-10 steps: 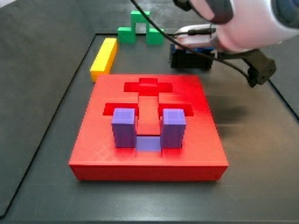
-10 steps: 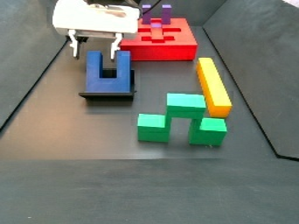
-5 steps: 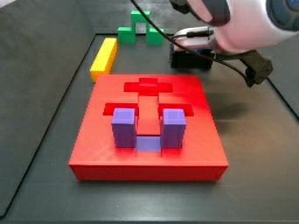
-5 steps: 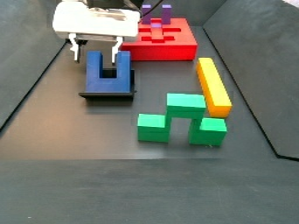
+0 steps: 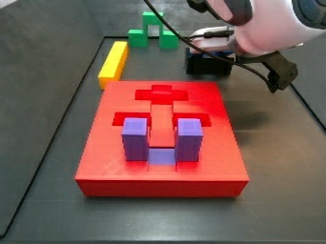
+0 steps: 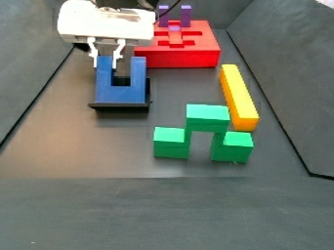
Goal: Pick up the blue object. Move up. Place the blue object on the fixture. Regrasp the blue object. Move to above the board. Insert the blue object.
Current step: Regrasp the blue object.
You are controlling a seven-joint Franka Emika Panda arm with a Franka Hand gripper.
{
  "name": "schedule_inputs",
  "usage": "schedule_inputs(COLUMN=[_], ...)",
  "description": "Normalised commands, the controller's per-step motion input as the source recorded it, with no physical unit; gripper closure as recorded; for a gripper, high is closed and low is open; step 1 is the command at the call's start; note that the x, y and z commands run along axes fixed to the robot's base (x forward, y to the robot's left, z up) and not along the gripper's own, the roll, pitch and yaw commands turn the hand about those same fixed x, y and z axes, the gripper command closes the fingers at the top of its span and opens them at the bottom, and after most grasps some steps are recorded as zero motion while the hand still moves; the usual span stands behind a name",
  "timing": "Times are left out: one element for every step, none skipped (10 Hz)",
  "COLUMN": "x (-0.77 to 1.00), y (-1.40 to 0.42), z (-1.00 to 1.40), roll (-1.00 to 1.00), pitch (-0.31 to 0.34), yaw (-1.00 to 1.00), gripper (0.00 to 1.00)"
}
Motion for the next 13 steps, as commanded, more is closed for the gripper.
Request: schedule_inputs(x=[0.00, 0.00, 0.00, 0.00, 0.00, 0.00, 0.00, 0.00, 0.00, 0.00, 0.00, 0.00, 0.00], y=[0.00, 0.00, 0.00, 0.00, 0.00, 0.00, 0.00, 0.00, 0.00, 0.00, 0.00, 0.00, 0.00], z=[0.00, 0.00, 0.00, 0.00, 0.00, 0.00, 0.00, 0.00, 0.00, 0.00, 0.00, 0.00, 0.00], roll=[0.00, 0.00, 0.00, 0.00, 0.00, 0.00, 0.00, 0.00, 0.00, 0.00, 0.00, 0.00, 0.00], pitch=[0.000, 0.000, 0.000, 0.000, 0.000, 0.000, 0.000, 0.000, 0.000, 0.000, 0.000, 0.000, 0.000], yaw=[0.00, 0.00, 0.00, 0.00, 0.00, 0.00, 0.00, 0.00, 0.00, 0.00, 0.00, 0.00, 0.00], gripper=[1.00, 1.00, 1.00, 1.00, 1.00, 1.00, 1.00, 1.00, 1.00, 1.00, 1.00, 1.00, 1.00])
